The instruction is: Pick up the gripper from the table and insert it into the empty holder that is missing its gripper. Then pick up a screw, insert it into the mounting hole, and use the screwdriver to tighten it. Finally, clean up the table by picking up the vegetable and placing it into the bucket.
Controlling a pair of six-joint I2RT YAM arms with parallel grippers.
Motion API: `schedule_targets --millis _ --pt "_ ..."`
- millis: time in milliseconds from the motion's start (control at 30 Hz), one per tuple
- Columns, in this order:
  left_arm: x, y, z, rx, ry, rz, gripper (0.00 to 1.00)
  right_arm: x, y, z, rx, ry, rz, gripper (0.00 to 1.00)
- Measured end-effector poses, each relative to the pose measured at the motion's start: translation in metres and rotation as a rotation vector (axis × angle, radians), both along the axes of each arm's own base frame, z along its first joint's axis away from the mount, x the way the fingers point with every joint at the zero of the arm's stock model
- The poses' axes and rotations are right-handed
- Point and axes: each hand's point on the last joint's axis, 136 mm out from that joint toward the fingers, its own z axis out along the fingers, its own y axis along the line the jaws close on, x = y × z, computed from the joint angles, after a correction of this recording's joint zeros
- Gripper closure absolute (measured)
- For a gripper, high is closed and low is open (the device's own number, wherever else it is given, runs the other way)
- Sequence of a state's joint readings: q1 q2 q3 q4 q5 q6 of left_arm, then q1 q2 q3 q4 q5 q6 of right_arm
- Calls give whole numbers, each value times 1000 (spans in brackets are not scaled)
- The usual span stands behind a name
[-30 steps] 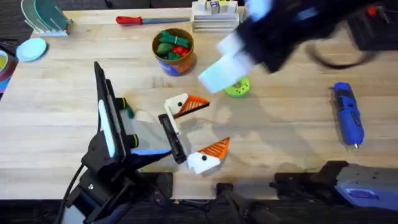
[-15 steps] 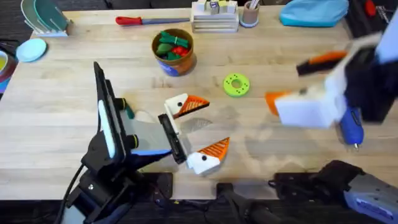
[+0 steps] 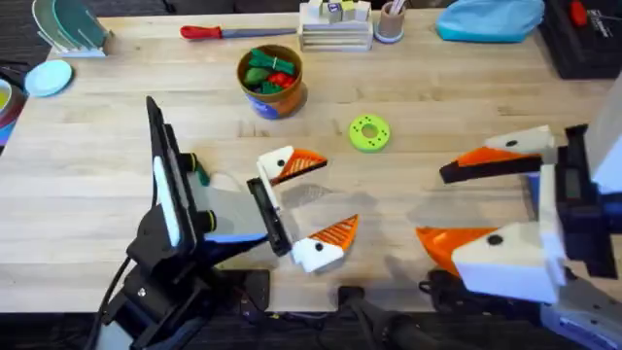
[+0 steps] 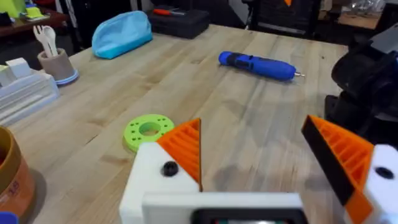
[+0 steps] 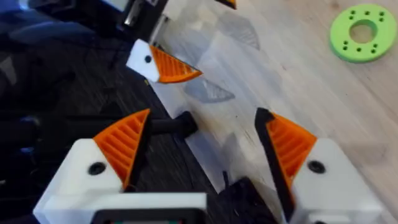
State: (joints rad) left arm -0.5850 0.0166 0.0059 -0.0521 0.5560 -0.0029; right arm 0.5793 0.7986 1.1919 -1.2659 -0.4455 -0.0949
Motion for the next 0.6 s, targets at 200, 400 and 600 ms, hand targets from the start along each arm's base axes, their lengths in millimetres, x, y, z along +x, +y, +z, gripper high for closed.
schedule_targets --millis 200,400,600 --pt "0 0 0 0 0 0 8 -6 5 3 28 1 48 9" --pt "0 0 0 -1 0 0 342 -9 7 5 44 4 70 9" --pt "0 0 0 2 -6 -1 991 -9 8 5 47 7 72 10"
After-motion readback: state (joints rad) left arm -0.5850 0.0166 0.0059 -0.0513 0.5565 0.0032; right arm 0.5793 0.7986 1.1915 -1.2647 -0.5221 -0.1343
